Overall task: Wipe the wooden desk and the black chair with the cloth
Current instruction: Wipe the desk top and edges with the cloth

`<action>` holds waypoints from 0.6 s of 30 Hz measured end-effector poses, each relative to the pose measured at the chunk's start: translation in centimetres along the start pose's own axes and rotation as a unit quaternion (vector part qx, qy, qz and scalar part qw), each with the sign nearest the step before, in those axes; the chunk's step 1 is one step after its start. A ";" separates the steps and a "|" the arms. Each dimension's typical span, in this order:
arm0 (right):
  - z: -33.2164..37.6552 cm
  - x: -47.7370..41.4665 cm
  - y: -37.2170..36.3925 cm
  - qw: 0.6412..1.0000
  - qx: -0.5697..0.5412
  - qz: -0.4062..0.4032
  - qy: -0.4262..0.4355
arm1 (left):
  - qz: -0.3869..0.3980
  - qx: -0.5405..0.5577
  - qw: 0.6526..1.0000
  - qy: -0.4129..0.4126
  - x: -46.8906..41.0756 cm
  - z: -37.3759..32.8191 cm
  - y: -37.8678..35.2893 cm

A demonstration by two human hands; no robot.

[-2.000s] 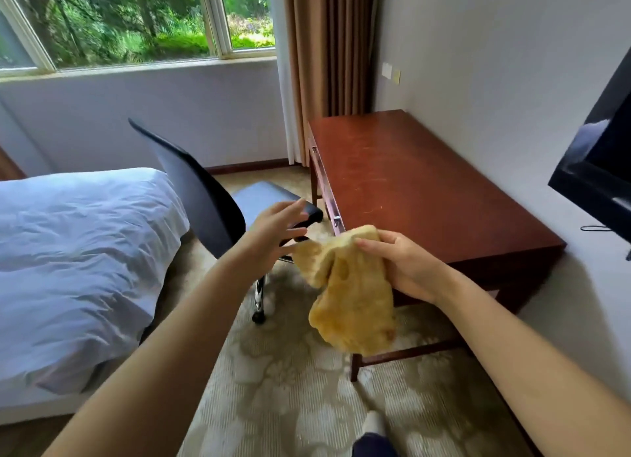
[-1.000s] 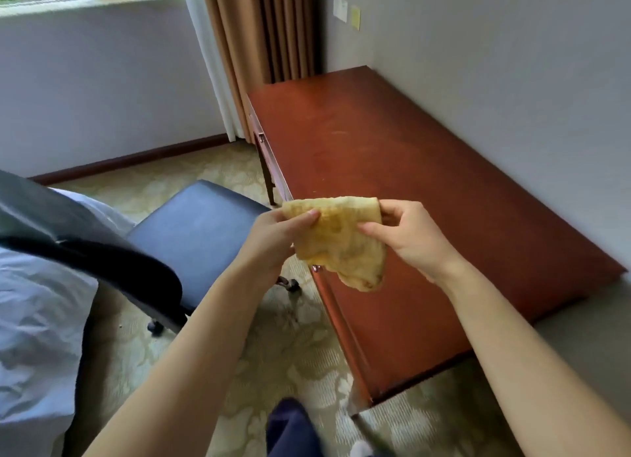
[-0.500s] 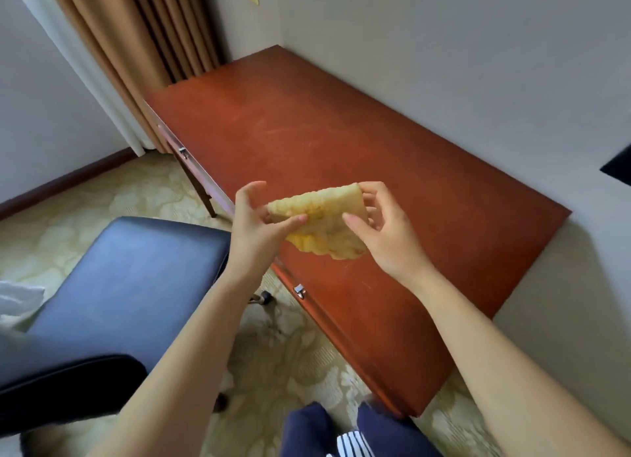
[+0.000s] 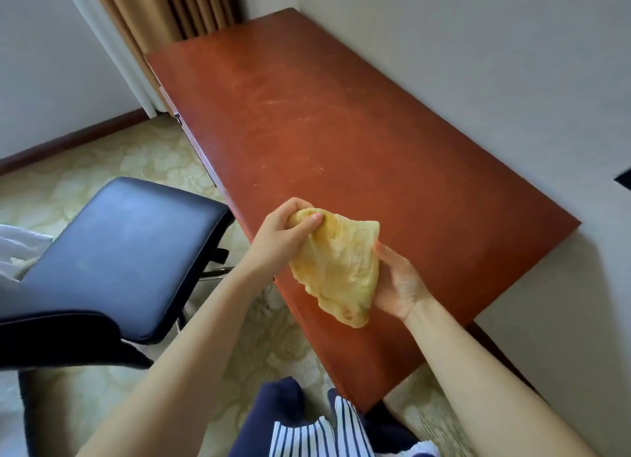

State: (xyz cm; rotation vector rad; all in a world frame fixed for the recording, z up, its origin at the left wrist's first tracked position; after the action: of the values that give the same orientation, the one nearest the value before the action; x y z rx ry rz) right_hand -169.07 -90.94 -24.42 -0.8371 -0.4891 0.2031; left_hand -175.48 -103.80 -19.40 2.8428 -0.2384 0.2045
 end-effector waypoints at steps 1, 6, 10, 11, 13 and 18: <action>-0.8 0.2 0.5 1.000 -0.018 0.006 -0.021 | -0.006 -0.017 1.000 -0.017 0.2 -0.2 -0.6; -2.5 1.9 2.1 0.996 -0.044 0.034 -0.065 | -0.100 -0.144 0.979 -0.100 1.1 -1.4 -2.8; -1.8 3.1 3.3 0.995 -0.042 0.020 -0.083 | -0.111 -0.154 0.977 -0.101 1.5 -1.2 -5.3; -1.4 3.2 3.9 0.996 -0.029 -0.003 -0.079 | -0.111 -0.150 0.978 -0.094 1.4 -1.1 -6.0; -0.5 3.5 5.6 0.995 -0.014 -0.066 -0.069 | -0.100 -0.147 0.981 -0.080 1.3 -0.8 -7.5; 2.4 5.7 10.2 0.987 -0.065 -0.140 -0.047 | -0.064 -0.109 0.991 -0.037 1.8 0.2 -11.4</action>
State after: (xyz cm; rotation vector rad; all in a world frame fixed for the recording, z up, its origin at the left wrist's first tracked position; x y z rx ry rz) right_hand -165.10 -80.61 -28.84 -0.8787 -0.7085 -0.0483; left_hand -171.60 -93.29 -22.33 2.6387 -0.0858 0.0443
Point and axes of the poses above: each hand's wrist, its own x-axis away from the middle knuckle, its own y-axis out of the back of the hand, z = x × y, the point moved 7 cm from there along -x, towards the middle knuckle, and after that the axes turned 8 degrees about -z, right-handed, at the moved point
